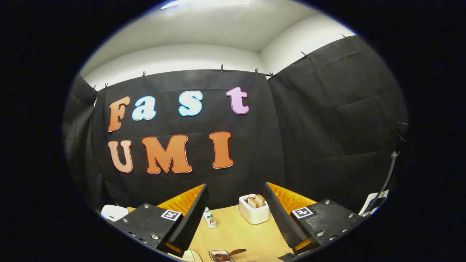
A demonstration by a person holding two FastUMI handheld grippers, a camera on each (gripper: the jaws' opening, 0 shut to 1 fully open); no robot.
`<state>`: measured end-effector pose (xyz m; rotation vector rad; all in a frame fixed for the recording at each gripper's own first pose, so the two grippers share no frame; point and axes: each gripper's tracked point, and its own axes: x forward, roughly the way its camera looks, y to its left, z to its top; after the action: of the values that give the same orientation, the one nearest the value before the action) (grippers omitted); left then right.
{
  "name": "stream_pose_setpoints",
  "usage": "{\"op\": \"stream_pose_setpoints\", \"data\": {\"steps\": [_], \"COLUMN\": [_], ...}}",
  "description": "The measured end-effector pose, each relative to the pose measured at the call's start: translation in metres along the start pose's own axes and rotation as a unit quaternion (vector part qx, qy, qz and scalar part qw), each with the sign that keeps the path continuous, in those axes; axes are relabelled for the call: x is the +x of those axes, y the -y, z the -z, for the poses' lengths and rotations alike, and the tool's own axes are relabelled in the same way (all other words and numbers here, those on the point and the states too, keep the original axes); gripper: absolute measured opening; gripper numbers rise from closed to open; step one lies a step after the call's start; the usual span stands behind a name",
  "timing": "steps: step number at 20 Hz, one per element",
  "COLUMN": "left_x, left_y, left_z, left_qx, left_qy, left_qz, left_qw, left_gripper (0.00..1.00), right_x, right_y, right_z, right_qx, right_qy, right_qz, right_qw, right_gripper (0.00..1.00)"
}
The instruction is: Close the left gripper, press the button to open the rice cooker; take a wooden spoon from the chopstick holder with the right hand, scoop a spoonful of rice and pour it into the rice cooker, then put the wooden spoon back into the chopstick holder.
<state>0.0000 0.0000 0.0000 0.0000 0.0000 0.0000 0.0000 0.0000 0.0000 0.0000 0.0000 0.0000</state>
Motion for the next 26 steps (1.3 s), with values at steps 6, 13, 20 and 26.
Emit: {"op": "stream_pose_setpoints", "data": {"steps": [6, 13, 20, 26], "left_x": [0.014, 0.029, 0.037, 0.043], "left_y": [0.020, 0.021, 0.020, 0.020], "left_z": [-0.004, -0.013, -0.007, 0.003], "left_qx": [0.004, -0.020, -0.009, -0.021], "left_qy": [0.005, 0.006, 0.001, -0.014], "left_qz": [0.025, 0.027, 0.013, 0.008], "left_qw": [1.000, 0.999, 1.000, 1.000], "left_gripper": [0.98, 0.99, 0.98, 0.98], "right_x": [-0.001, 0.014, 0.030, 0.034], "right_y": [-0.002, -0.007, -0.012, -0.016], "right_z": [0.006, 0.015, 0.026, 0.038], "right_qx": [-0.025, -0.026, -0.031, -0.047], "right_qy": [-0.011, -0.020, -0.028, -0.042], "right_qz": [0.004, -0.004, -0.006, -0.012], "right_qw": [1.000, 0.999, 0.999, 0.998], "right_gripper": [0.95, 0.95, 0.95, 0.95]}}
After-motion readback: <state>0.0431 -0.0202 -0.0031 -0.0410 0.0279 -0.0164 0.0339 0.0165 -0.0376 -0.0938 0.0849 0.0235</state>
